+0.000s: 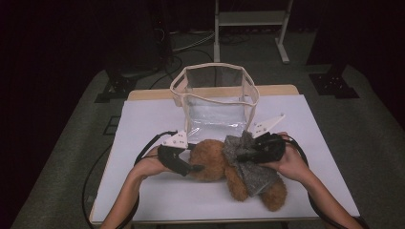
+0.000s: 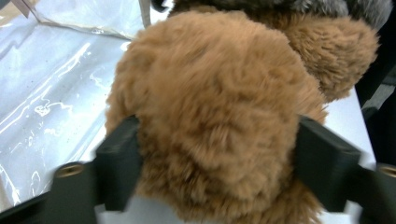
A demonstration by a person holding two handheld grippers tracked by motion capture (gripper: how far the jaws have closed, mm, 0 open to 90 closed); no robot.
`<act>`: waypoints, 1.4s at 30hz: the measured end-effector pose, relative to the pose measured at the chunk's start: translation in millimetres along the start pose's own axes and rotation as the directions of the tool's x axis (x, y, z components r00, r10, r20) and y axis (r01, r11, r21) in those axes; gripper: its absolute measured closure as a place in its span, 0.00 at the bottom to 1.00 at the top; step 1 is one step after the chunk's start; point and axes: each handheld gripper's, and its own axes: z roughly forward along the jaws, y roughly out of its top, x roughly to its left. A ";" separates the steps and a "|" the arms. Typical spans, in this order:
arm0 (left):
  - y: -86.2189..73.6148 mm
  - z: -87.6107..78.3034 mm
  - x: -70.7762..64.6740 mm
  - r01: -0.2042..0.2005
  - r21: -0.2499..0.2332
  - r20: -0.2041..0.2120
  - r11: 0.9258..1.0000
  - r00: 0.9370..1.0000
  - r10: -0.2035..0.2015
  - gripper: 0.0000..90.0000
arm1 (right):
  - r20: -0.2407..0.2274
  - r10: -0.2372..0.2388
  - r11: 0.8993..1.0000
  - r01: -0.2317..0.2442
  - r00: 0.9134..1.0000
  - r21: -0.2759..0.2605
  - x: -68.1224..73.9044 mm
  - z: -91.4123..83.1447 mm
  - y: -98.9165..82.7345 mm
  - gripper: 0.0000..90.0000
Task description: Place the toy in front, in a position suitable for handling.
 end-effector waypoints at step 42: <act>25.9 2.3 -9.2 -0.151 0.060 -0.088 0.987 0.984 0.156 0.33 | 0.011 0.115 0.988 -0.113 0.993 -0.101 -35.7 -16.6 -1.3 0.86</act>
